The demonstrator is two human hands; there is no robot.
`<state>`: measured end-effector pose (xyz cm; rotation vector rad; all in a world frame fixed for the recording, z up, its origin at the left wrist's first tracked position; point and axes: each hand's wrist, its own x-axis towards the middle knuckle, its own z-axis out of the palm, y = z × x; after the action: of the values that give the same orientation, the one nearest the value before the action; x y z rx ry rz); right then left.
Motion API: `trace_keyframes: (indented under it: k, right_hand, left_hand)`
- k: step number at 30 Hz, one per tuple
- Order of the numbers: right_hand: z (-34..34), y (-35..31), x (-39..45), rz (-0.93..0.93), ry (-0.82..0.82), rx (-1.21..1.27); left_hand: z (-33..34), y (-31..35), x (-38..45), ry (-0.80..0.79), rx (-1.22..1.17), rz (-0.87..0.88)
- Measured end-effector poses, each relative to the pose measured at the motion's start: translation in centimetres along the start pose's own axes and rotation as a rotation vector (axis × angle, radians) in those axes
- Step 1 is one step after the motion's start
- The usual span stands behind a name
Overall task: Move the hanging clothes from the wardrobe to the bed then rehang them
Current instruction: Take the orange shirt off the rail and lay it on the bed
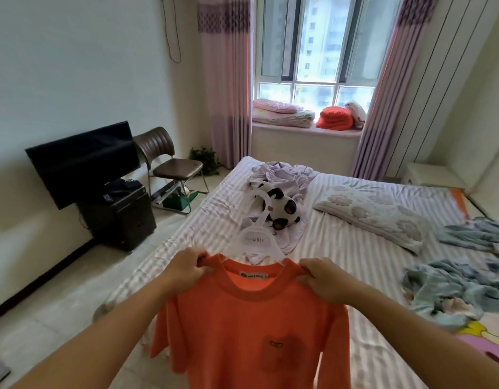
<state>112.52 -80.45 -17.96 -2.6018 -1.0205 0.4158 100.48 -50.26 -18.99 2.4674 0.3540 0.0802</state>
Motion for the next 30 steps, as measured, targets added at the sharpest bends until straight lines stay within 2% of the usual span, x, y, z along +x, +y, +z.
trace_keyframes:
  k: [9, 14, 18, 21, 26, 30]
  right_hand:
    - [3.2, 10.0, 13.6, 0.163, -0.093, 0.082]
    - [5.9, 13.9, 20.5, 0.245, -0.079, 0.126]
    - [8.6, 16.6, 25.3, 0.338, -0.078, 0.176]
    - [11.1, 19.0, 28.9, 0.407, -0.097, 0.204]
    - [16.2, 24.5, 35.0, 0.489, -0.123, 0.189]
    - [20.5, 29.8, 39.3, 0.520, -0.112, 0.161]
  left_hand:
    - [7.8, -2.9, 15.2, -0.036, -0.012, -0.177]
    - [11.9, -4.9, 22.7, 0.044, 0.197, -0.213]
    - [15.6, -7.4, 27.8, -0.037, -0.013, -0.294]
    - [19.1, -9.9, 30.5, -0.140, -0.065, -0.295]
    - [26.1, -14.9, 31.5, -0.317, -0.014, -0.330]
    - [31.8, -18.9, 32.2, -0.431, 0.229, -0.290]
